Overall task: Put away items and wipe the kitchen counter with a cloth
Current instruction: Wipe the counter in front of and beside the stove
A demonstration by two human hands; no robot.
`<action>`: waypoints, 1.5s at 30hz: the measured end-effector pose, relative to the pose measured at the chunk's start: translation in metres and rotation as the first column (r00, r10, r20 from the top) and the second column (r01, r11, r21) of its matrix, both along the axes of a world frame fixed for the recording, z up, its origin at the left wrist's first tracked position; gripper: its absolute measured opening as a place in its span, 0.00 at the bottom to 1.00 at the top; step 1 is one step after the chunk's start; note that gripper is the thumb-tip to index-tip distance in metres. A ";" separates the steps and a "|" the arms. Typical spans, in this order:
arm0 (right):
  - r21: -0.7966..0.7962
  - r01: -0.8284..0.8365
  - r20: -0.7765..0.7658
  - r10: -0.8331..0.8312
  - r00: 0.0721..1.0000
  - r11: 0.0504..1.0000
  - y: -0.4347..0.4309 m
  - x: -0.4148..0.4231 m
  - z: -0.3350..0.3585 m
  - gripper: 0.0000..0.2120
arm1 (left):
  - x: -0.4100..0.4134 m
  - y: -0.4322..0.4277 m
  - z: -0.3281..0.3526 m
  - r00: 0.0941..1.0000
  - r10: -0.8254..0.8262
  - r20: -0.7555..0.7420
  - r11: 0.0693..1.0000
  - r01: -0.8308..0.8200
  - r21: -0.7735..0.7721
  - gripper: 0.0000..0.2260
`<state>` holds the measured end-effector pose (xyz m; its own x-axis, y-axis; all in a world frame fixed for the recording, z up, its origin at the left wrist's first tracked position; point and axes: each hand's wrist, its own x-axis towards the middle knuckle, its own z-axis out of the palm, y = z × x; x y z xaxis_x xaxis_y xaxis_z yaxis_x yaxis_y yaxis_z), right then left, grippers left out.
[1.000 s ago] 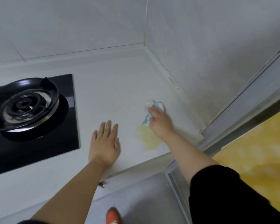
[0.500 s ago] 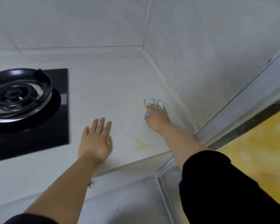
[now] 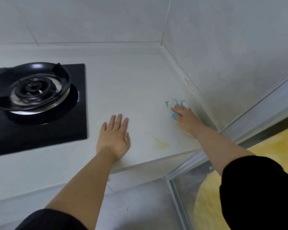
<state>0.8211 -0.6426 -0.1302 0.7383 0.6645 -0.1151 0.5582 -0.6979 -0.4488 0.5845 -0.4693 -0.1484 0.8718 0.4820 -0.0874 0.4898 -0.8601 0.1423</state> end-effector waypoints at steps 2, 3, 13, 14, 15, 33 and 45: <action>0.055 -0.004 -0.040 0.006 0.999 0.998 0.021 -0.022 -0.003 0.21 | -0.001 0.001 0.001 1.000 -0.003 0.011 1.000 0.004 -0.026 0.27; 0.081 -0.064 -0.048 0.068 0.997 0.995 0.032 -0.037 -0.004 0.21 | -0.002 0.002 0.002 1.000 -0.004 0.028 0.999 0.005 -0.049 0.30; -0.121 -0.433 0.241 0.450 0.860 0.893 -0.052 -0.062 -0.005 0.29 | -0.004 0.001 0.004 0.999 0.008 0.048 0.995 -0.003 -0.097 0.39; -0.104 -0.305 0.245 0.322 0.915 0.947 -0.061 -0.045 -0.006 0.31 | -0.003 0.000 0.004 0.999 0.010 0.047 0.996 -0.006 -0.094 0.39; -0.095 -0.168 0.253 0.187 0.949 0.981 -0.063 -0.036 -0.006 0.33 | -0.003 0.001 0.003 0.998 0.017 0.057 0.995 -0.011 -0.098 0.38; -0.074 -0.006 0.324 0.029 0.946 0.997 -0.053 -0.045 -0.008 0.19 | 0.001 -0.003 0.001 1.000 0.001 -0.030 1.000 -0.001 -0.002 0.31; -0.008 -0.060 0.391 0.059 0.918 0.998 -0.007 0.000 -0.001 0.18 | 0.077 0.015 0.010 0.981 -0.181 0.071 0.982 0.185 -0.047 0.36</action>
<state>0.8213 -0.6495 -0.1314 0.6831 0.7084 0.1774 0.7301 -0.6566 -0.1891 0.6617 -0.4540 -0.1387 0.9495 0.3099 -0.0481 0.3128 -0.9248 0.2167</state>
